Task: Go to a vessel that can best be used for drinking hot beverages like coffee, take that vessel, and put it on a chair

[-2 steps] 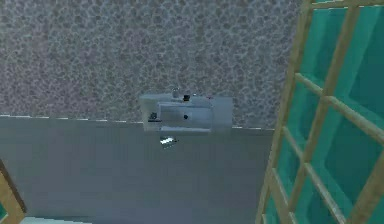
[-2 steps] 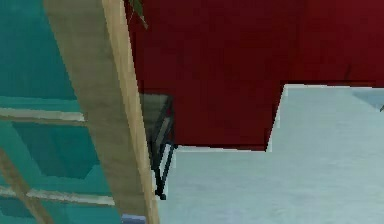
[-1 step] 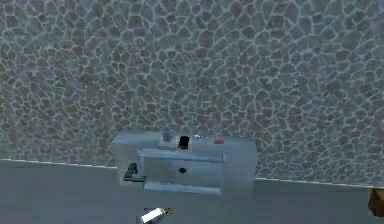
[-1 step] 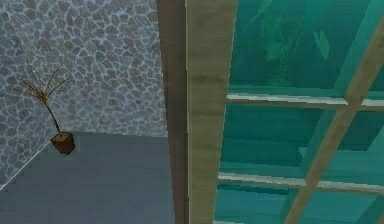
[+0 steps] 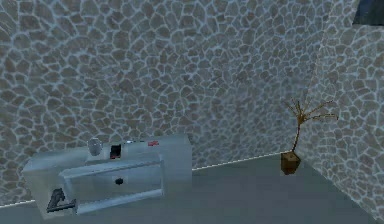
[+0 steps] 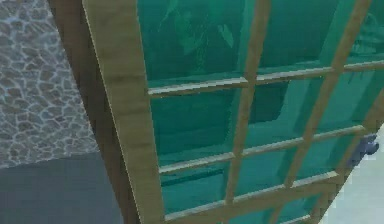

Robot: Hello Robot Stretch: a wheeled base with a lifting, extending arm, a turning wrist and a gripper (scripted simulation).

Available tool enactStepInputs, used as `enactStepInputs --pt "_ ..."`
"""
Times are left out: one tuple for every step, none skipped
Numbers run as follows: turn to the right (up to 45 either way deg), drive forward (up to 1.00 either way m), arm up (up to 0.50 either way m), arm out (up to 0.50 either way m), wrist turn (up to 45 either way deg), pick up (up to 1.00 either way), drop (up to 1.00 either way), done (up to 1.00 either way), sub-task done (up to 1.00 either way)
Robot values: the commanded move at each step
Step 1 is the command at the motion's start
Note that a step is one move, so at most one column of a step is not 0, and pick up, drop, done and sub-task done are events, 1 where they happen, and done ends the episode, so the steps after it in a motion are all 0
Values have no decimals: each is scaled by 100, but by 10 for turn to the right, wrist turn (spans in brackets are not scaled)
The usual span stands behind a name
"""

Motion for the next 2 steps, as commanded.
enactStepInputs --pt "0 10 0 0 0 0 0 0 0" --pt "0 50 0 0 0 0 0 0 0"
